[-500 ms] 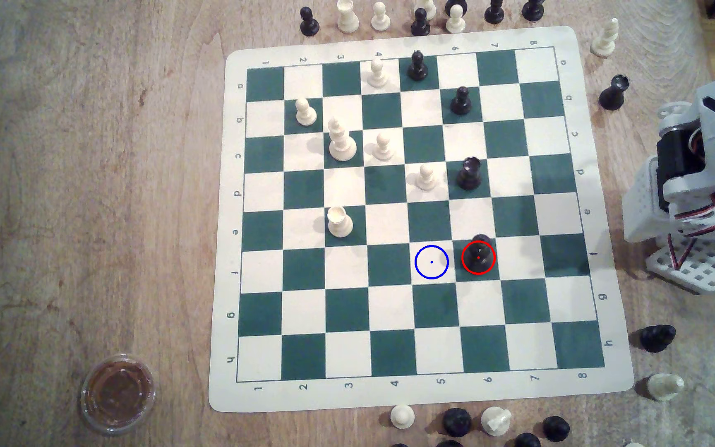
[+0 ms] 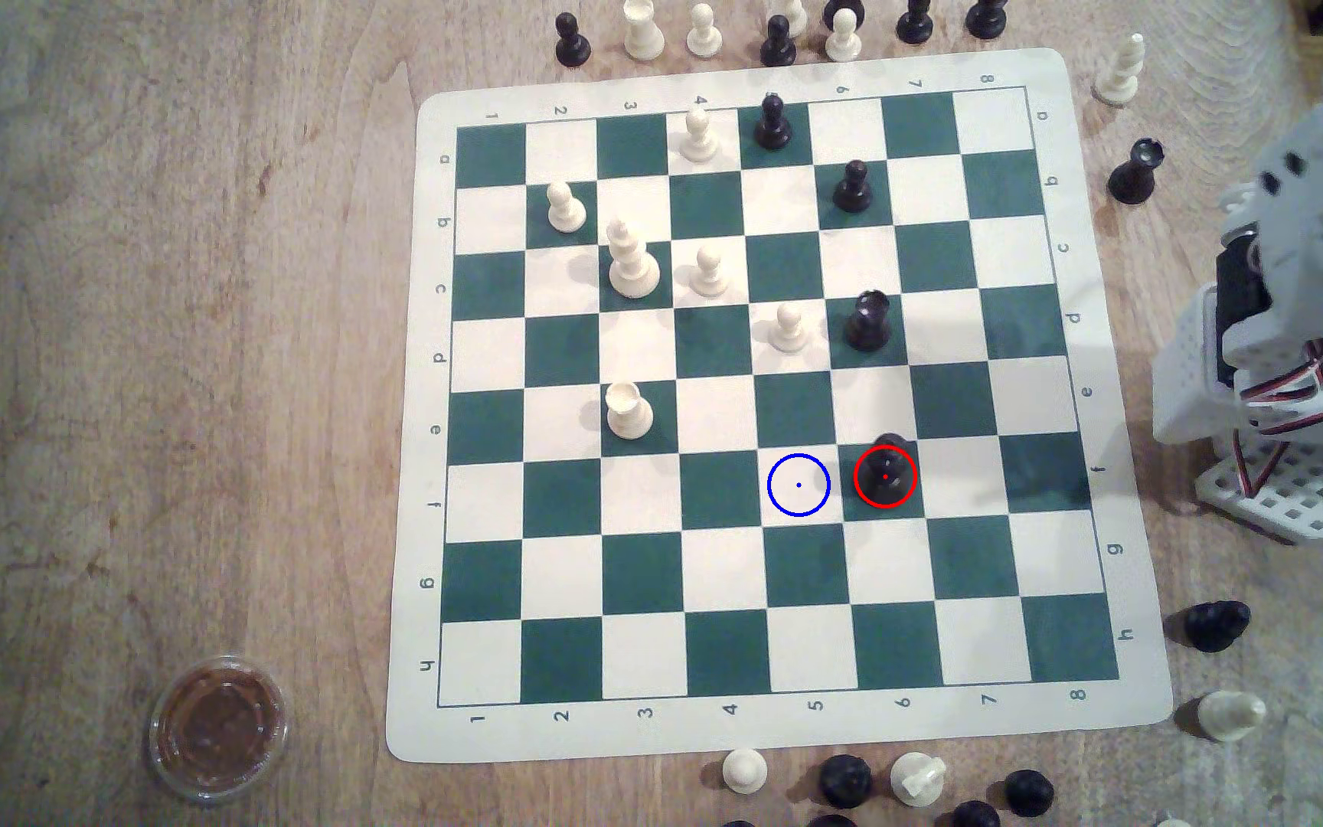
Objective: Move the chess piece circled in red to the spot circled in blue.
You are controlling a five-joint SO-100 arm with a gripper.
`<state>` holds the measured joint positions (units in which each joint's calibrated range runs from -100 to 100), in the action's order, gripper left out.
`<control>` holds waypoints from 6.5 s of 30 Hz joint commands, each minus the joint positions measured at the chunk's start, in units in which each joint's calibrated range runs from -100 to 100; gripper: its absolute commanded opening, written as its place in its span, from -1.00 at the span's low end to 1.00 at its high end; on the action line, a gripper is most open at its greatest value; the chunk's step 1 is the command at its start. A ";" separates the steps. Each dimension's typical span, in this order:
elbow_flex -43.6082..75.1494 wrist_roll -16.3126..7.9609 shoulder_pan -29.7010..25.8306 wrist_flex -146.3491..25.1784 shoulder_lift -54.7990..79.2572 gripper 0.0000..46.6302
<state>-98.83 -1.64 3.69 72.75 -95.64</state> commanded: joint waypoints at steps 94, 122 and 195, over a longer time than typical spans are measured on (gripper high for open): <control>35.27 5.47 -11.16 -126.80 46.32 -0.40; 34.64 3.91 -13.43 -125.17 46.83 -0.99; 54.94 2.44 -10.61 -124.67 62.28 -0.03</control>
<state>-48.58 1.44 -6.71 -49.32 -27.02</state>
